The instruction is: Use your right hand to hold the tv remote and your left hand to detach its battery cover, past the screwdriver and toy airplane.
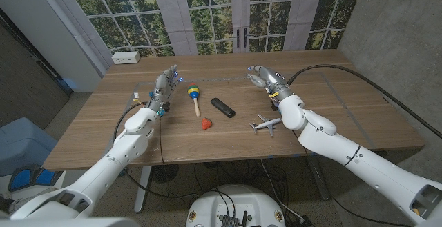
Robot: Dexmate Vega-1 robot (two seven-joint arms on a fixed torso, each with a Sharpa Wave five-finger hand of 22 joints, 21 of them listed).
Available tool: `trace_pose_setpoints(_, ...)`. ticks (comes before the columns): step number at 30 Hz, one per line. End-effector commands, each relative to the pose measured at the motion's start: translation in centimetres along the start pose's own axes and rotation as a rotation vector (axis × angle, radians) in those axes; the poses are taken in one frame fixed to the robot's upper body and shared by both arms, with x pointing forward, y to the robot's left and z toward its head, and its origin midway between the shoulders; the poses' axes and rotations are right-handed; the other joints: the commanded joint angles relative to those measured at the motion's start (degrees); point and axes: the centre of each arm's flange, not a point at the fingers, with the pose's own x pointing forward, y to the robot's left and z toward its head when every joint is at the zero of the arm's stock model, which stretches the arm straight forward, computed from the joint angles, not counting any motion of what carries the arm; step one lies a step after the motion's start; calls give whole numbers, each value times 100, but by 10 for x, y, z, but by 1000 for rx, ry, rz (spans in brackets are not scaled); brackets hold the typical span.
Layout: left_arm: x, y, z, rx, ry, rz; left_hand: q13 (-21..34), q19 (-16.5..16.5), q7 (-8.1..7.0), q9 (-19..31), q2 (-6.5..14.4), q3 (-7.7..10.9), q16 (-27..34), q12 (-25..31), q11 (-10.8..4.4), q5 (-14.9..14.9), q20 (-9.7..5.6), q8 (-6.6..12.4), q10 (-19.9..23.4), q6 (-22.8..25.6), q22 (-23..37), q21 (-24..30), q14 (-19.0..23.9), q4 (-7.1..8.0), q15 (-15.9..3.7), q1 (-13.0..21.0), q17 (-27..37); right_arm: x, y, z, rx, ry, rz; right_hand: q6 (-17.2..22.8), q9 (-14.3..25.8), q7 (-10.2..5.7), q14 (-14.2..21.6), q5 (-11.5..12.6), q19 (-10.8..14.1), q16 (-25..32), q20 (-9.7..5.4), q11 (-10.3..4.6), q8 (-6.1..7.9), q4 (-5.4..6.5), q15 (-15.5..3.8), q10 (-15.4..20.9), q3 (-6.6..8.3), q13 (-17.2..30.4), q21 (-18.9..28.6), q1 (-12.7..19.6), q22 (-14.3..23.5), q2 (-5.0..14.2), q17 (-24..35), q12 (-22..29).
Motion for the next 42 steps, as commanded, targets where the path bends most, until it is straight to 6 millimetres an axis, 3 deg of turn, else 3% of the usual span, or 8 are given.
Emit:
trace_pose_setpoints(1, -3, 2, 1, 1, -6, -5, 10, 38, -30, 10, 199, 31, -11, 0, -11, 5, -128, 4, 15, 29, 31, -17, 6, -33, -121, 36, 23, -1, 11, 13, -37, -25, 58, 52, 27, 12, 46, 46, 37, 31, -7, 15, 10, -39, -205, 62, 2, 13, -21, 35, 28, 39, 34, 39)
trace_pose_setpoints(19, -2, -5, 3, 10, -12, -7, 11, 58, -38, 11, 204, 30, -11, -3, -7, -1, -120, -2, 23, 29, 32, -54, 13, -48, -126, 26, 26, 1, 20, 18, -80, -54, 94, 46, 30, -27, 51, 62, 124, 71, -3, -44, -7, -143, -235, 72, 14, 33, -29, 200, 28, -21, 68, 42)
trace_pose_setpoints(32, -6, -4, 2, 5, -10, 0, 11, 70, -36, 11, 209, 30, -13, -7, -1, -5, -120, -6, 23, 28, 33, -83, 14, -60, -128, 22, 26, 2, 35, 28, -131, -72, 126, -8, 30, -2, 7, -17, 173, 18, 121, -47, -35, -234, -192, 43, -159, 42, -79, 247, 21, -382, 14, 20)
trace_pose_setpoints(42, -7, 0, 1, 4, -10, 1, 11, 81, -25, 11, 213, 31, -16, -8, -2, -7, -118, -6, 27, 32, 34, -108, 12, -71, -125, 20, 25, 3, 46, 35, -157, -82, 129, -20, 30, -19, -6, -42, 206, -10, 163, -74, -32, -288, -196, 44, -189, 50, -109, 375, 19, -515, -17, 16)
